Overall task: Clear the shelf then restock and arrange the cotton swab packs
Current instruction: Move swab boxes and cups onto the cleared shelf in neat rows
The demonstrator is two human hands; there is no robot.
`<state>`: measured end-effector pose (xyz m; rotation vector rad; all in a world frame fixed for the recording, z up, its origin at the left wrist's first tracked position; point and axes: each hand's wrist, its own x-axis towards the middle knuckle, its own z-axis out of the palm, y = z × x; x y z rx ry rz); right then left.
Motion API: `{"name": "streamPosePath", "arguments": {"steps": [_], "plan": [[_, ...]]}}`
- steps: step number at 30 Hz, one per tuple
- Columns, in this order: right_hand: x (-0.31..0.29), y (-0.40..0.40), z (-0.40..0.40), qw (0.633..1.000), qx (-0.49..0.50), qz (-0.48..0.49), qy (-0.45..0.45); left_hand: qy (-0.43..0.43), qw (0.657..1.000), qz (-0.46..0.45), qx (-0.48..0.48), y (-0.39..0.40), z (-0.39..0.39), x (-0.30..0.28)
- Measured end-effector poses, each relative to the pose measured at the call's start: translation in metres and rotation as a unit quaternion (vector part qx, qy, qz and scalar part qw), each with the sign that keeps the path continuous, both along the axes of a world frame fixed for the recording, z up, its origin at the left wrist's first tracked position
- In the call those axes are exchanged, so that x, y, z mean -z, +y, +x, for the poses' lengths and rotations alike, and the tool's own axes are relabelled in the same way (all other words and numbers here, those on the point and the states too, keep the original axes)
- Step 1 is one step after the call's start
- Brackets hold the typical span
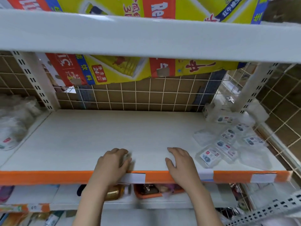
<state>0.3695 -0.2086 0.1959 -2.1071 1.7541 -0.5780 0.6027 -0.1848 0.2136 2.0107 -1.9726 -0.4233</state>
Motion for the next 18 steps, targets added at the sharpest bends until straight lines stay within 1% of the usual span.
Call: {"name": "streamPosePath", "arguments": {"steps": [5,11,14,18], "plan": [[-0.002,-0.003,0.008,1.000,-0.027,-0.005,0.000,0.010,1.000,-0.014,-0.022,-0.006,0.015,0.002],[-0.011,-0.003,0.001,0.998,-0.010,-0.042,-0.051,0.027,1.000,-0.014,-0.001,-0.012,0.001,0.004],[-0.018,-0.010,-0.011,0.995,-0.004,-0.070,-0.070,0.019,1.000,-0.015,0.007,-0.018,-0.010,0.002],[-0.025,-0.021,-0.043,0.994,0.006,-0.080,-0.073,0.011,1.000,-0.019,0.007,-0.028,-0.035,0.001]]}}
